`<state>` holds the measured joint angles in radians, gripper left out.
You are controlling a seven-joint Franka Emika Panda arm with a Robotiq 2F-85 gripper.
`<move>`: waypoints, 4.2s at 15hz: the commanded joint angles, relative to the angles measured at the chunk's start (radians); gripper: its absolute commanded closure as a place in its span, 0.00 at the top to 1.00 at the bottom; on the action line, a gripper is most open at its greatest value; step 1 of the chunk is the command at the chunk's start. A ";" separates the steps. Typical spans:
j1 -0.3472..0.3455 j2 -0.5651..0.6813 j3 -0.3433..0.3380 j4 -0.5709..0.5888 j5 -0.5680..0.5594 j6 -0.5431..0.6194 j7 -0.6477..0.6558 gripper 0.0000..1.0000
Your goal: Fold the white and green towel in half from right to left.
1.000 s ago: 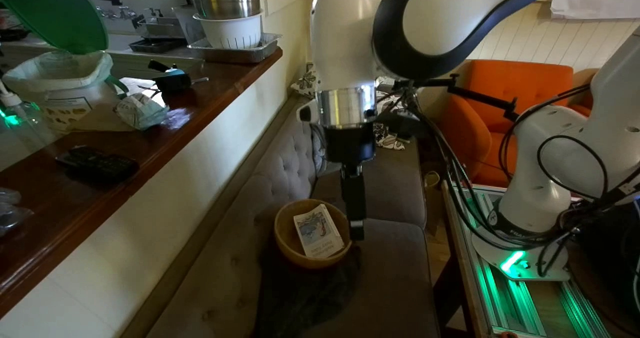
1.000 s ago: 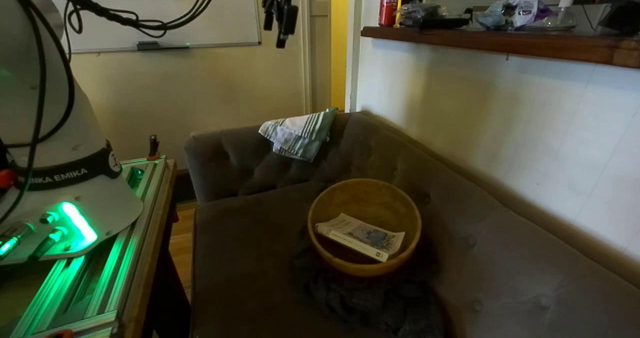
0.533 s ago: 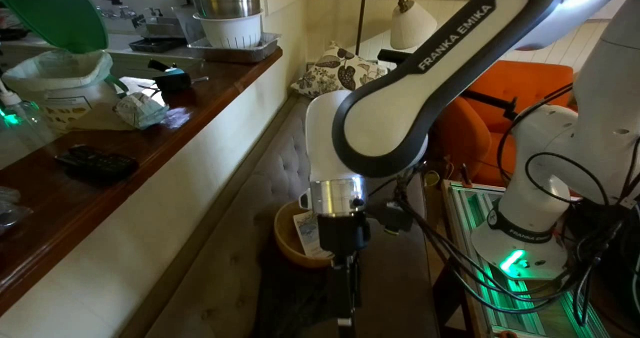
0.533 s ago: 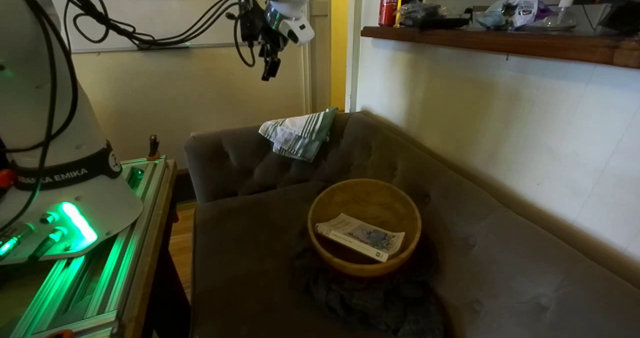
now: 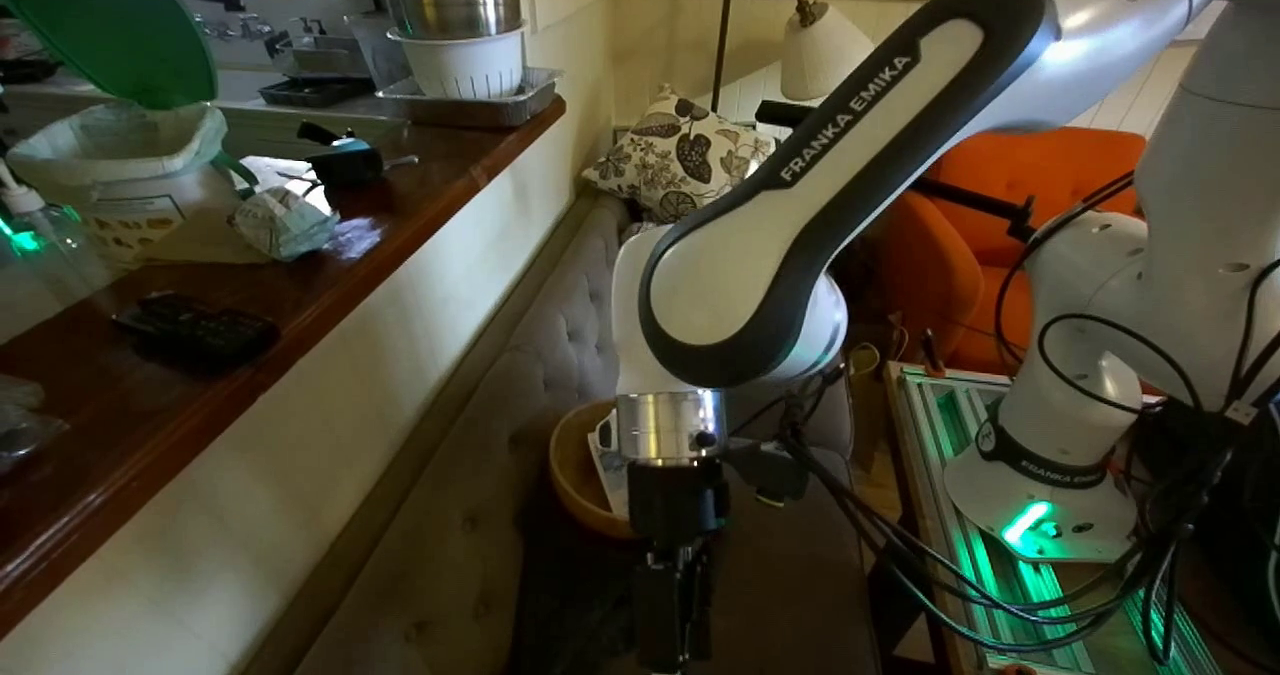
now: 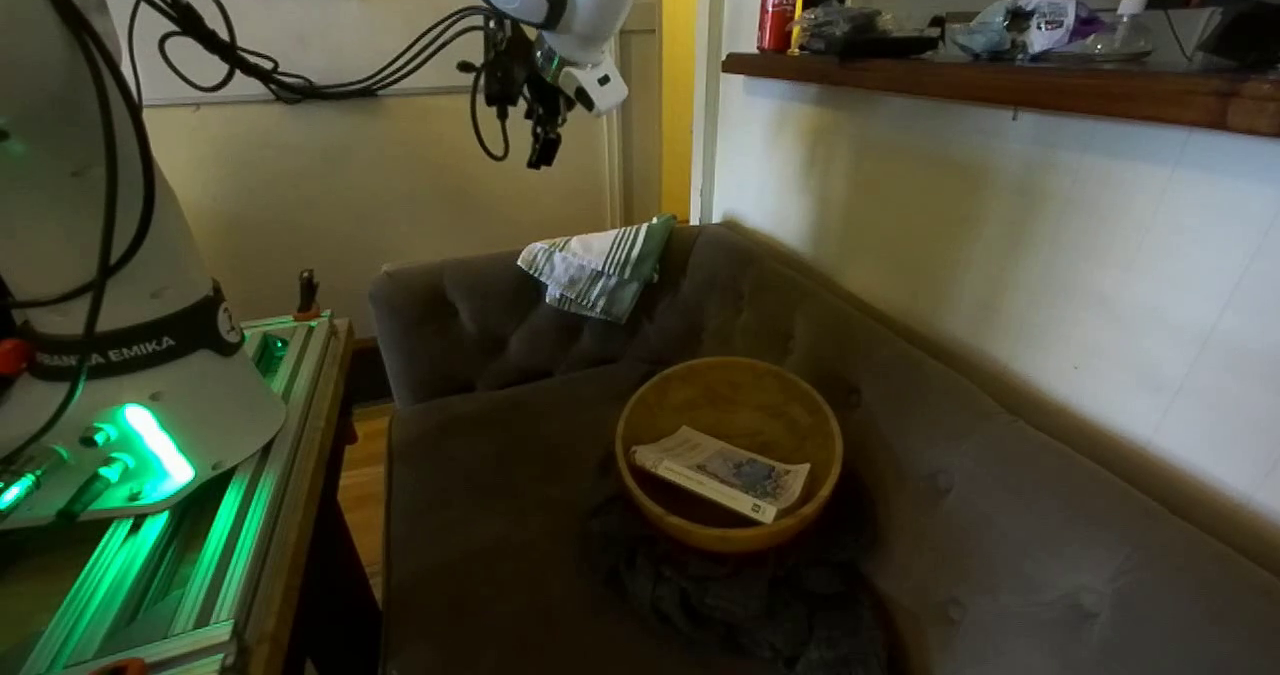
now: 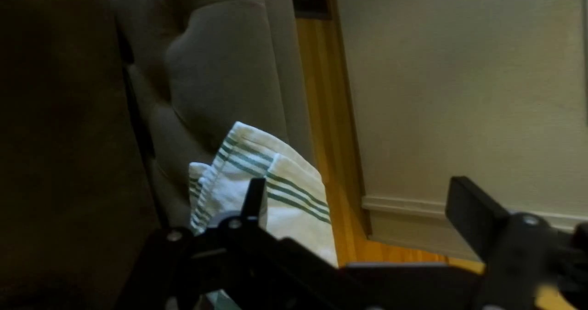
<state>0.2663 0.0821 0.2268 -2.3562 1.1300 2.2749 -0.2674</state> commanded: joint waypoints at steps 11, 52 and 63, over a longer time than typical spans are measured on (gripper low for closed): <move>0.080 0.583 -0.048 0.244 0.934 0.100 -0.694 1.00; 0.130 1.059 -0.095 0.571 1.265 -0.260 -0.955 0.66; 0.098 0.815 -0.109 0.335 1.355 -0.275 -1.171 0.00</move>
<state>0.3713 1.0122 0.1237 -1.8990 2.4233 2.0018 -1.3674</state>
